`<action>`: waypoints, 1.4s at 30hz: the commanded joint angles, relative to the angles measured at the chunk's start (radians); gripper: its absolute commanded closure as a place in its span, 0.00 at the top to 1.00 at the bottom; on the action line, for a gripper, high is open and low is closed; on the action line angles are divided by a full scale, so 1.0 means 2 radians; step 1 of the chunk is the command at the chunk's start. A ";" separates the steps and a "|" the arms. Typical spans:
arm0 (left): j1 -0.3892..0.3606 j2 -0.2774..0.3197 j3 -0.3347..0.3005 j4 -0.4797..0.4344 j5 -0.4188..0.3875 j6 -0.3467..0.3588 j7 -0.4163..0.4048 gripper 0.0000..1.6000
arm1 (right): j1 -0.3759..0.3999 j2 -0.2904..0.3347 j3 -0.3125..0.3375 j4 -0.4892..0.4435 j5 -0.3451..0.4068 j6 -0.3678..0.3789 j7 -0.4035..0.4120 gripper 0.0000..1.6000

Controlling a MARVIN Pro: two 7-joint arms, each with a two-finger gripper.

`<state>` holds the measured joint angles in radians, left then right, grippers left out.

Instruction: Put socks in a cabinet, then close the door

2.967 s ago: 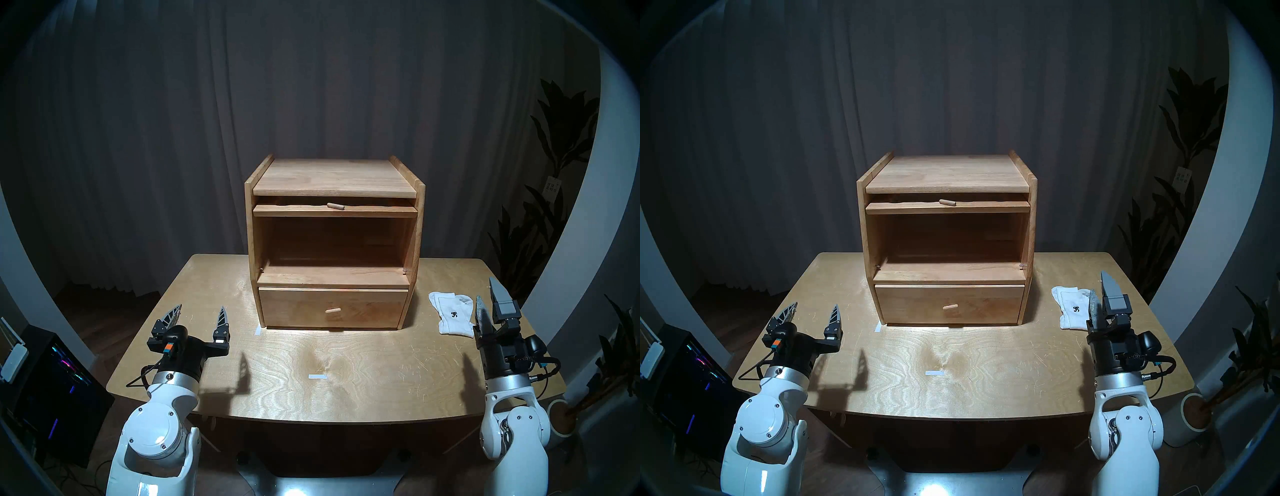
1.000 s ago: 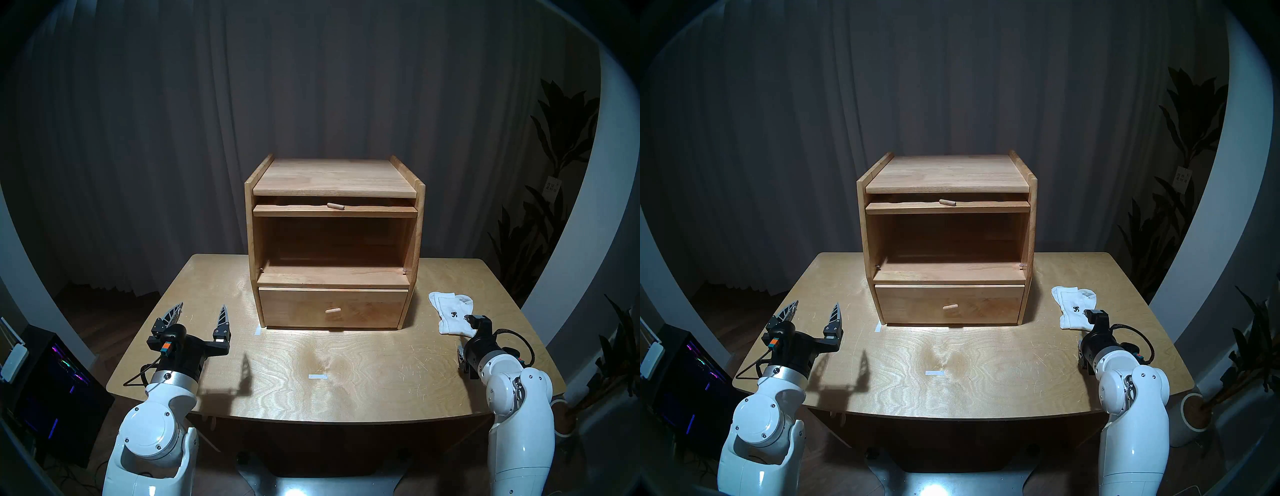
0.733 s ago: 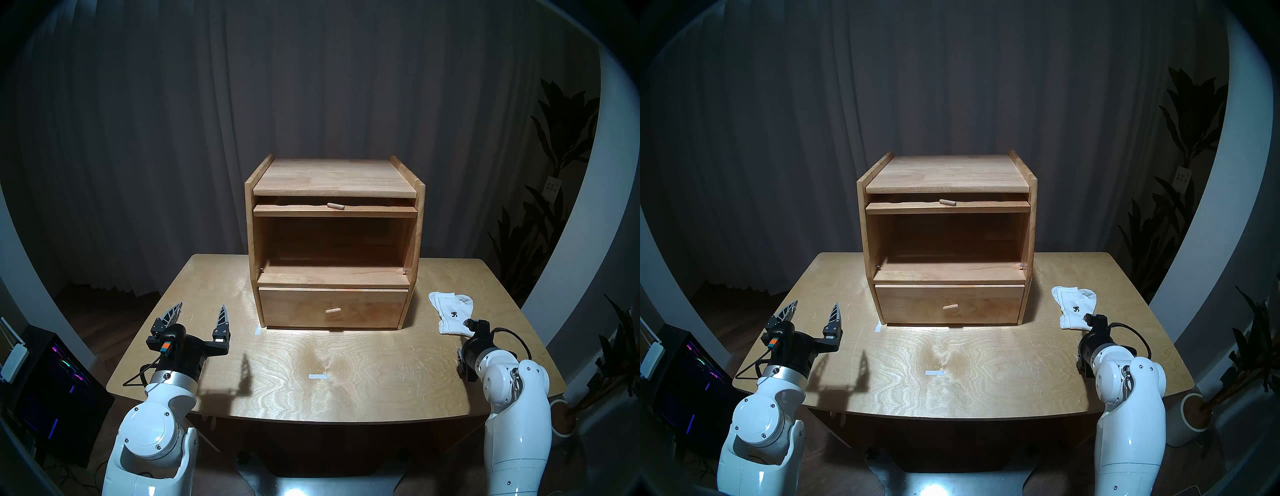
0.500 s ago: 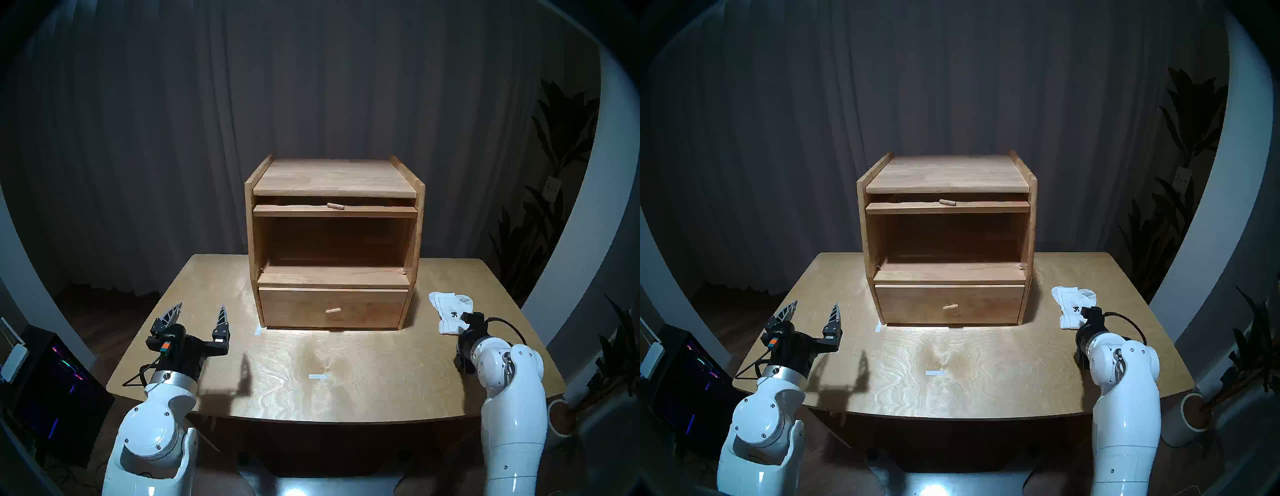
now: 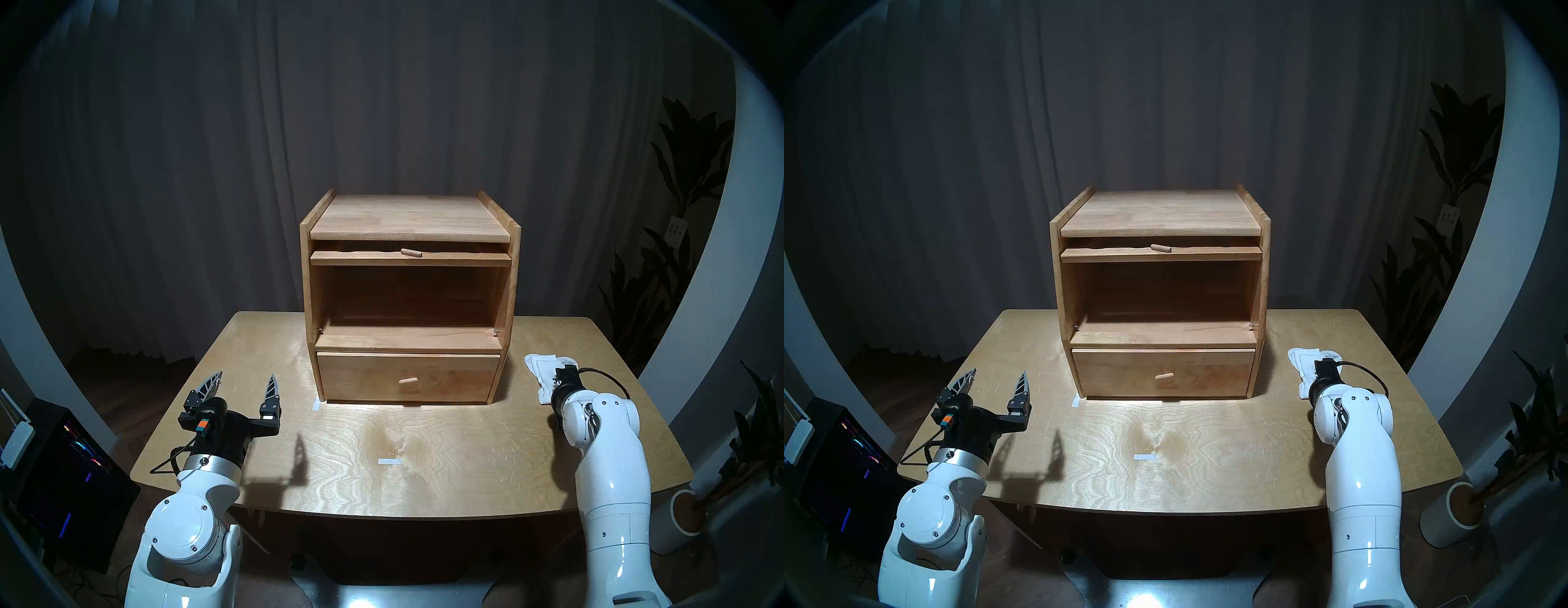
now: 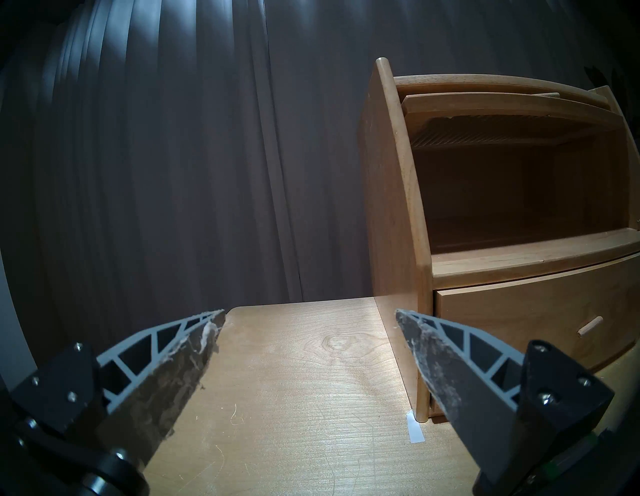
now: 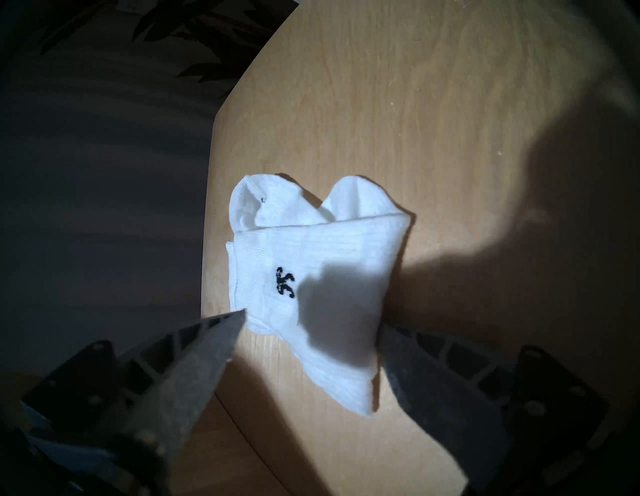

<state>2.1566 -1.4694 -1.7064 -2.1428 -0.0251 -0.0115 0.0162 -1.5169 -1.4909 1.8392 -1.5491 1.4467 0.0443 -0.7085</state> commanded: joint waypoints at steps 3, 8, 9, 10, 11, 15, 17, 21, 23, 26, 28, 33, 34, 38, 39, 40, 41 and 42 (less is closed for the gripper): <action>-0.001 0.000 0.000 -0.012 -0.001 0.000 0.000 1.00 | -0.032 -0.004 -0.001 0.017 -0.004 -0.003 0.032 0.00; -0.001 0.000 0.001 -0.012 -0.001 0.000 0.000 1.00 | -0.060 -0.016 0.002 -0.034 -0.005 0.004 0.042 0.00; -0.001 0.000 0.001 -0.012 -0.001 0.000 0.000 1.00 | -0.066 -0.018 0.002 -0.052 -0.013 0.004 0.043 0.00; -0.001 0.000 0.001 -0.012 -0.001 0.000 0.000 1.00 | -0.066 -0.018 0.002 -0.052 -0.013 0.004 0.043 0.00; -0.001 0.001 0.001 -0.012 -0.001 0.000 0.000 1.00 | -0.071 -0.018 0.004 -0.067 -0.012 0.008 0.045 0.00; -0.002 0.001 0.001 -0.011 -0.001 -0.001 0.001 1.00 | -0.068 0.009 -0.005 -0.084 -0.028 0.008 0.079 0.00; -0.003 0.001 0.001 -0.009 -0.001 -0.002 0.001 1.00 | -0.057 0.038 -0.010 -0.103 -0.060 0.008 0.102 0.00; -0.003 0.001 0.001 -0.008 0.000 -0.002 0.001 1.00 | -0.053 0.054 -0.008 -0.123 -0.089 -0.003 0.117 0.00; -0.003 0.002 0.001 -0.007 0.000 -0.002 0.001 1.00 | -0.048 0.063 -0.007 -0.135 -0.104 -0.008 0.130 0.00; -0.004 0.002 0.001 -0.006 0.000 -0.002 0.002 1.00 | -0.037 0.076 -0.007 -0.143 -0.129 -0.017 0.150 0.00; -0.004 0.002 0.001 -0.006 0.000 -0.002 0.002 1.00 | -0.036 0.083 -0.009 -0.160 -0.146 -0.023 0.164 0.00; -0.004 0.003 0.001 -0.004 0.000 -0.002 0.003 1.00 | -0.032 0.103 -0.024 -0.203 -0.197 -0.040 0.206 0.00; -0.004 0.003 0.001 -0.004 0.000 -0.002 0.003 1.00 | -0.032 0.103 -0.024 -0.203 -0.197 -0.040 0.206 0.00; -0.004 0.003 0.001 -0.004 0.000 -0.002 0.003 1.00 | -0.024 0.116 -0.038 -0.219 -0.227 -0.050 0.236 0.00; -0.004 0.003 0.001 -0.004 0.000 -0.002 0.003 1.00 | -0.024 0.121 -0.041 -0.229 -0.236 -0.053 0.244 0.00; -0.004 0.003 0.001 -0.003 0.000 -0.002 0.003 1.00 | -0.020 0.128 -0.049 -0.241 -0.250 -0.056 0.260 0.00; -0.005 0.003 0.001 -0.003 0.000 -0.002 0.003 1.00 | -0.017 0.133 -0.054 -0.248 -0.258 -0.056 0.269 0.00; -0.005 0.003 0.001 -0.003 0.000 -0.002 0.003 1.00 | -0.014 0.136 -0.058 -0.252 -0.263 -0.057 0.276 0.00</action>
<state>2.1544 -1.4628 -1.7058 -2.1330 -0.0240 -0.0110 0.0238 -1.5906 -1.2927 1.7637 -1.9470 1.0102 -0.0349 -0.2633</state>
